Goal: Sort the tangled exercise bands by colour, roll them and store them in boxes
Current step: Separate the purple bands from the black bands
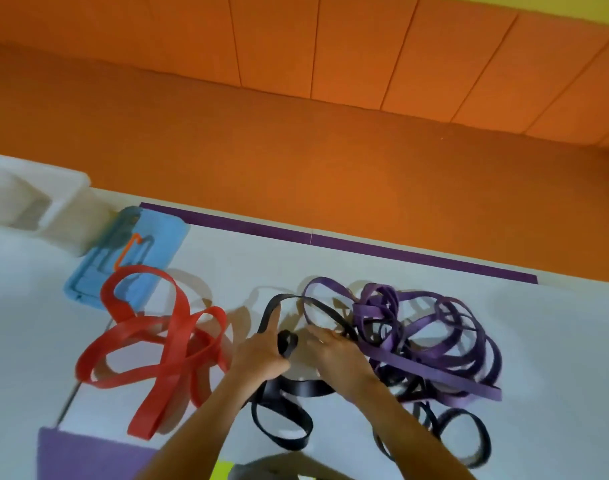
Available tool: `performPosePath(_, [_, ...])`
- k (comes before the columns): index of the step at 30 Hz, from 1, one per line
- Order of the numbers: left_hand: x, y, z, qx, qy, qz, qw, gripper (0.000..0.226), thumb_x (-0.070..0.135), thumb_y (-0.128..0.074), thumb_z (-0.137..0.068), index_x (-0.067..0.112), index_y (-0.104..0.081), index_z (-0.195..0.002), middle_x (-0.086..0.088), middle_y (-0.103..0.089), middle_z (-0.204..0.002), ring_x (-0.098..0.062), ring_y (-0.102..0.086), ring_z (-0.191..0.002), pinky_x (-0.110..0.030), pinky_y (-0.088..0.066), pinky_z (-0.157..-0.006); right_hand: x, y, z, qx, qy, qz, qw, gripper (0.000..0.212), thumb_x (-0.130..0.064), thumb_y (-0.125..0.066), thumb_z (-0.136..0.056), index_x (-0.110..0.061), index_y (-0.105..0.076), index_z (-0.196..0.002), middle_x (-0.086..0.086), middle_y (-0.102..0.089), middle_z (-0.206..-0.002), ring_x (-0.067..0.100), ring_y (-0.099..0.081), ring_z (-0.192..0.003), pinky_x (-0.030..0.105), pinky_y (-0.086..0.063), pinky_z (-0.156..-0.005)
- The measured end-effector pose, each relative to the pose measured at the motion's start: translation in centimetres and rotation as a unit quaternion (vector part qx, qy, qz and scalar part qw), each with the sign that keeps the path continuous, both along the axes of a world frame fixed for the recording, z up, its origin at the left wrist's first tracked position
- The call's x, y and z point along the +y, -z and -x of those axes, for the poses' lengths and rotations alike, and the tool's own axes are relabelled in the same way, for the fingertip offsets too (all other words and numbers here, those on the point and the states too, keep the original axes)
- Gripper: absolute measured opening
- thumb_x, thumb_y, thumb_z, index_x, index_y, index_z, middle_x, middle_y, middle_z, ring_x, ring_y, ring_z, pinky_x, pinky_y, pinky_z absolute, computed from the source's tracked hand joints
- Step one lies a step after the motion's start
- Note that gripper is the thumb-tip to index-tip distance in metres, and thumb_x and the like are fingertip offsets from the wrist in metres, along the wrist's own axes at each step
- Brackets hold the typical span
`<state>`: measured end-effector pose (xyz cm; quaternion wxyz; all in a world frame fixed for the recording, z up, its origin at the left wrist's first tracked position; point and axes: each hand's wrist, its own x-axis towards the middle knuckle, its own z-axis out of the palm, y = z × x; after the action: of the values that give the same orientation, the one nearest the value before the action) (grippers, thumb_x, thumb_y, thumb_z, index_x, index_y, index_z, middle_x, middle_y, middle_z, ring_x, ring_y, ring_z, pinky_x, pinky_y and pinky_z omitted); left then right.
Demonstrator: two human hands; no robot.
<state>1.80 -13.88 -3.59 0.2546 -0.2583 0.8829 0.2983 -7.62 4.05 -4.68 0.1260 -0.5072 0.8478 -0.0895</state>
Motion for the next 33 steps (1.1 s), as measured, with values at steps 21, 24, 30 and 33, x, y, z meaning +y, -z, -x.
performPosePath(21, [-3.2, 1.3, 2.1, 0.0, -0.045, -0.054, 0.998, 0.119, 0.012, -0.07, -0.089, 0.041, 0.017, -0.165, -0.002, -0.061, -0.065, -0.011, -0.059, -0.052, -0.019, -0.046, -0.046, 19.9, -4.6, 5.5, -0.154, 0.391, -0.123, 0.899, 0.032, -0.02, -0.059, -0.097, -0.041, -0.058, -0.072, -0.013, -0.07, -0.092, 0.016, -0.068, -0.091, 0.036, -0.053, -0.083])
performPosePath(24, [-2.2, 1.2, 2.3, -0.013, -0.021, -0.039, 0.999, 0.119, 0.015, -0.069, -0.09, 0.042, 0.021, -0.163, 0.0, -0.057, -0.062, -0.012, -0.058, -0.053, -0.021, -0.043, -0.048, 20.6, -3.9, 5.5, -0.085, 0.428, -0.184, 0.881, 0.031, -0.016, -0.052, -0.099, -0.04, -0.069, -0.087, -0.008, -0.063, -0.114, 0.021, -0.059, -0.117, 0.043, -0.045, -0.1])
performPosePath(30, [-0.7, 1.7, 2.1, -0.004, 0.0, -0.007, 1.0, 0.12, 0.025, -0.067, -0.091, 0.038, 0.029, -0.161, -0.002, -0.064, -0.067, -0.018, -0.066, -0.06, -0.028, -0.053, -0.056, 11.8, -1.6, 3.0, 0.002, 0.222, -0.031, 0.975, 0.023, -0.001, -0.059, -0.094, -0.02, -0.071, -0.1, -0.003, -0.063, -0.103, 0.016, -0.06, -0.095, 0.036, -0.058, -0.085])
performPosePath(33, [-0.6, 1.7, 2.0, 0.0, 0.007, -0.004, 1.0, 0.122, 0.025, -0.068, -0.086, 0.041, 0.028, -0.16, 0.0, -0.064, -0.066, -0.017, -0.066, -0.06, -0.026, -0.048, -0.052, 5.9, -0.1, 0.9, -0.042, 0.109, 0.037, 0.992, 0.024, -0.007, -0.067, -0.091, -0.019, -0.073, -0.112, -0.001, -0.068, -0.112, 0.019, -0.066, -0.098, 0.033, -0.058, -0.086])
